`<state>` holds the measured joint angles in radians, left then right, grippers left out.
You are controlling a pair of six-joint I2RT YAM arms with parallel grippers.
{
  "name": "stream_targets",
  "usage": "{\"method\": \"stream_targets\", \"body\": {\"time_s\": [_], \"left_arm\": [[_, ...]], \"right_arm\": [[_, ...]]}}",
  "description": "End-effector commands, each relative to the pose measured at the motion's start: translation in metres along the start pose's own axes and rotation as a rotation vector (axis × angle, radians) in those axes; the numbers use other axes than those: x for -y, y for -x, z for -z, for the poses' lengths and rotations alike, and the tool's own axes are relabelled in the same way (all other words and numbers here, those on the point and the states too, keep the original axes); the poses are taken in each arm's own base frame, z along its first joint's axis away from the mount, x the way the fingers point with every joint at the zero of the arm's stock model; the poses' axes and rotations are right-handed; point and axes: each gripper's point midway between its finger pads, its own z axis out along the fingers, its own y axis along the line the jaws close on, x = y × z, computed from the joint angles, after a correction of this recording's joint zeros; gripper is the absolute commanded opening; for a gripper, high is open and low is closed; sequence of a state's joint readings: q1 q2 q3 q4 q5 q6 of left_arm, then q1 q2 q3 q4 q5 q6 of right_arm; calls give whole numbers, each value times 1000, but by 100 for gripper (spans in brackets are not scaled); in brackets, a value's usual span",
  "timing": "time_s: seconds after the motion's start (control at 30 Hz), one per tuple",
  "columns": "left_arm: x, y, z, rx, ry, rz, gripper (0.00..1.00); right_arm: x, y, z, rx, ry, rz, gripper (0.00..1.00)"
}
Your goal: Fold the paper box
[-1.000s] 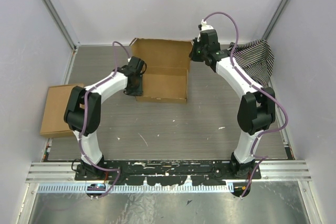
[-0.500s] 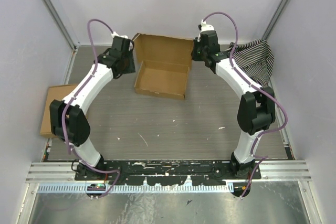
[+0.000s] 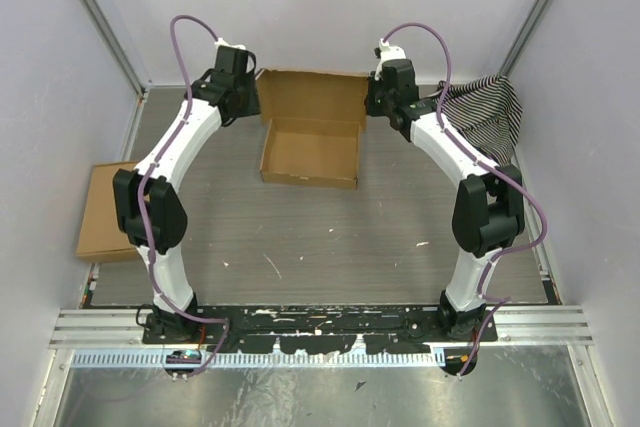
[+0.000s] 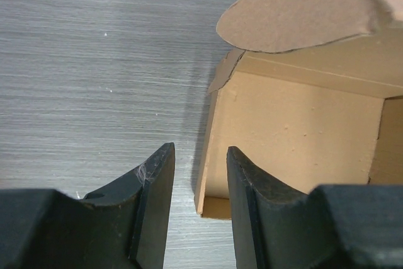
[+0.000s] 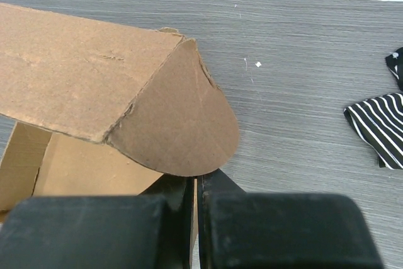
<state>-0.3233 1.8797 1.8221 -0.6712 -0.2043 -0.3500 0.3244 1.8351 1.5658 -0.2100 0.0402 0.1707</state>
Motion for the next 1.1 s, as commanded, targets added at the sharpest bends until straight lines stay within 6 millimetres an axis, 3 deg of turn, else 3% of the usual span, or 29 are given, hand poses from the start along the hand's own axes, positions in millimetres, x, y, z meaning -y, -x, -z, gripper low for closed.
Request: {"method": "stream_targets", "body": {"time_s": [0.0,0.63,0.73,0.93,1.07], "left_arm": [[6,12,-11,22,-16,-20,45],[18,49,-39,101,-39,13,44],[18,50,-43,99,-45,29,38],[22,52,-39,109,-79,50,13],[26,50,-31,122,-117,66,4]], "right_arm": [[-10,35,14,101,34,14,1],[-15,31,14,63,61,12,1],[-16,31,14,58,62,13,2],[-16,30,10,38,60,5,2],[-19,27,6,20,69,-30,2]]}}
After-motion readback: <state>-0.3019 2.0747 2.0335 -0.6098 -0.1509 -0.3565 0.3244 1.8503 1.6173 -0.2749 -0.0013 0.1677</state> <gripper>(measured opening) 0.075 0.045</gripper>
